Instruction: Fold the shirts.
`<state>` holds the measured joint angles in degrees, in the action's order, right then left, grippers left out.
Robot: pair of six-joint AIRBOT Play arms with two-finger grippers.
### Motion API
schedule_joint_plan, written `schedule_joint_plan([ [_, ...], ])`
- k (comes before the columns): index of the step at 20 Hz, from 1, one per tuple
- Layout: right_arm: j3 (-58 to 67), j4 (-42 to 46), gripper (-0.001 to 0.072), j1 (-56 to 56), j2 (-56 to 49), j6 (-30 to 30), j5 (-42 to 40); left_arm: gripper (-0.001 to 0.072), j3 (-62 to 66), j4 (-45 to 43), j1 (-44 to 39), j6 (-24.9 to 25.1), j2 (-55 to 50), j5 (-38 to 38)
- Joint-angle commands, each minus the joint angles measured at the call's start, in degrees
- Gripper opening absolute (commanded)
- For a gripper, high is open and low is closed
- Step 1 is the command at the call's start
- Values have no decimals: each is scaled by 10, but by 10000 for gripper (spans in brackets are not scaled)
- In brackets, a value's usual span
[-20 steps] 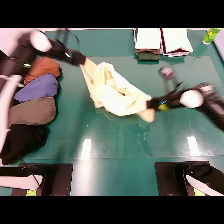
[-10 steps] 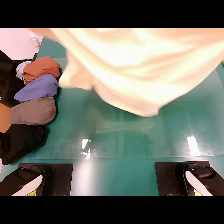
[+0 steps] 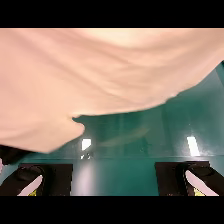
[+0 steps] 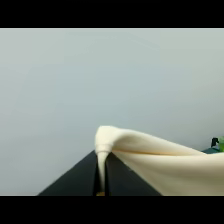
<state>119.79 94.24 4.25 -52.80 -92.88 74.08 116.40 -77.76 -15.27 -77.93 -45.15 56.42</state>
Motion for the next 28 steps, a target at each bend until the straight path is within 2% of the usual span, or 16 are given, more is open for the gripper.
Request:
schedule_joint_plan([
  [1, 36, -3, 11, 0, -70, 10, 30, 26, -1, -3, 1, -1, -52, 96],
  [4, -62, -27, 12, 0, -125, 10, 35, 26, -62, -11, 1, -32, -147, 216],
  [6, -123, -61, 12, 0, -183, 24, 48, 26, -148, -8, 1, -43, -210, 237],
  [8, -170, -67, 13, 7, -249, 45, 29, 26, -242, -17, 1, -41, -269, 192],
  [11, -198, -61, 13, 6, -341, 51, -32, 26, -312, -70, 4, -48, -356, 37],
  [12, -192, -61, 14, 6, -366, 50, -40, 26, -312, -70, 11, -53, -380, 7],
  [14, -168, -62, 15, 6, -403, 49, -35, 27, -312, -69, 20, -75, -408, -19],
  [16, -149, -63, 29, 14, -419, 49, -28, 34, -312, -69, 26, -76, -413, -16],
  [17, -144, -62, 234, 16, -420, 49, -29, 231, -312, -69, 28, -76, -411, -13],
  [18, -137, -62, 416, 16, -420, 49, -31, 366, -312, -71, 30, -78, -406, -3],
  [21, -119, -62, 419, 4, -403, 49, 12, 372, -313, -77, 46, -87, -374, 78],
  [23, -164, -62, 419, -10, -362, 53, 33, 372, -325, -79, 59, -87, -344, 146],
  [28, -423, -62, 419, -75, -198, 60, 38, 374, -519, -83, 61, -123, -229, 152],
])
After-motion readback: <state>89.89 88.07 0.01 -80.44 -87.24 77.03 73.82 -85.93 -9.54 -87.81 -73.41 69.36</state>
